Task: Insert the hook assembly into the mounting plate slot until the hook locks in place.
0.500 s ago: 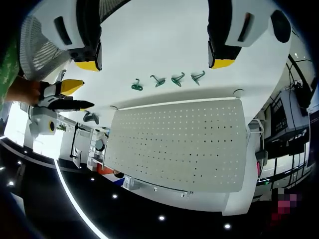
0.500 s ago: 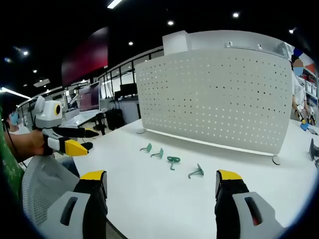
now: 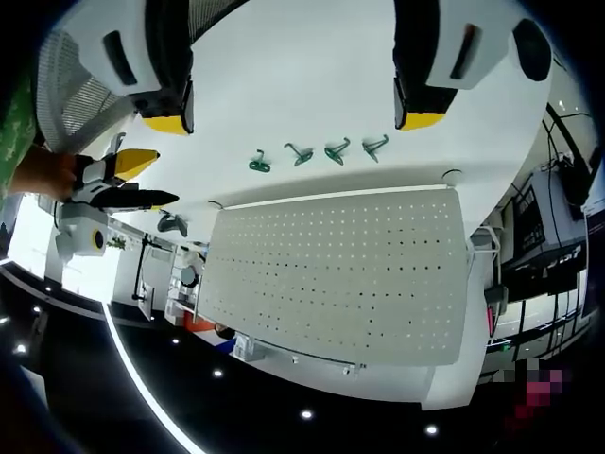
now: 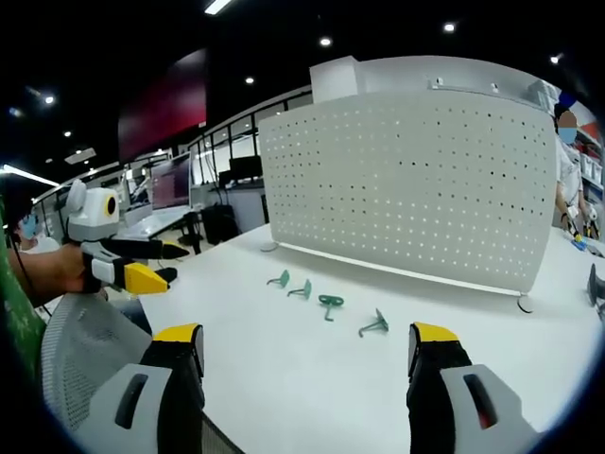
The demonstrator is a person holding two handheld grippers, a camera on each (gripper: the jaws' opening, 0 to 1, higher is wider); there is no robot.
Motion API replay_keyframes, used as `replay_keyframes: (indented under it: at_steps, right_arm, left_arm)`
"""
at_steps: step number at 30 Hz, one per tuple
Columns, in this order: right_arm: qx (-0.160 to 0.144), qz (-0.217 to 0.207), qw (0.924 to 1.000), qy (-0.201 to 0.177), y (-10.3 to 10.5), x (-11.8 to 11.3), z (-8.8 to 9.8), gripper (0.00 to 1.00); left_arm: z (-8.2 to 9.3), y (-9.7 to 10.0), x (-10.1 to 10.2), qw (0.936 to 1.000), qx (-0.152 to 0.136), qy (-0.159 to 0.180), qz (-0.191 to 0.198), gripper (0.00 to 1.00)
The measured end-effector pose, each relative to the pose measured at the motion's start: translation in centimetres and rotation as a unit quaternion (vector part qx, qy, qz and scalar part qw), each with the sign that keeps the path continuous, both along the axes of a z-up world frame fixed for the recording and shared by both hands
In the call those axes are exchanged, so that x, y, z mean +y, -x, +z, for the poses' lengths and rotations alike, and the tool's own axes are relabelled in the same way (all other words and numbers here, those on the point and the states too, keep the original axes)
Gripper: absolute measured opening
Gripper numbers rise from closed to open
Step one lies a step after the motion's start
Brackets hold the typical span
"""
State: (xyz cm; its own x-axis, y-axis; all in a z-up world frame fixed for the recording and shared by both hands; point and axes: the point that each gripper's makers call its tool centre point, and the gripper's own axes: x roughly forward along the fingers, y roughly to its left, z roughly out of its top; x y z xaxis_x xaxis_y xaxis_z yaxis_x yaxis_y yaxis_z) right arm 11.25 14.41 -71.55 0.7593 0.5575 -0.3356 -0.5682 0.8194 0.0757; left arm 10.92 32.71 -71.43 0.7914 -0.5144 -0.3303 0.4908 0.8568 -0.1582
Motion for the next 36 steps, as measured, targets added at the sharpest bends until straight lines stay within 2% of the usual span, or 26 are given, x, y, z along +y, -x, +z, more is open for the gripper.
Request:
replay_keyframes:
  at_steps: [36]
  right_arm:
    - [0.004, 0.001, 1.0, 0.0, 0.07, 0.01, -0.19, 0.88]
  left_arm:
    - [-0.29, 0.21, -0.25, 1.0, 0.007, 0.0, -0.006, 0.88]
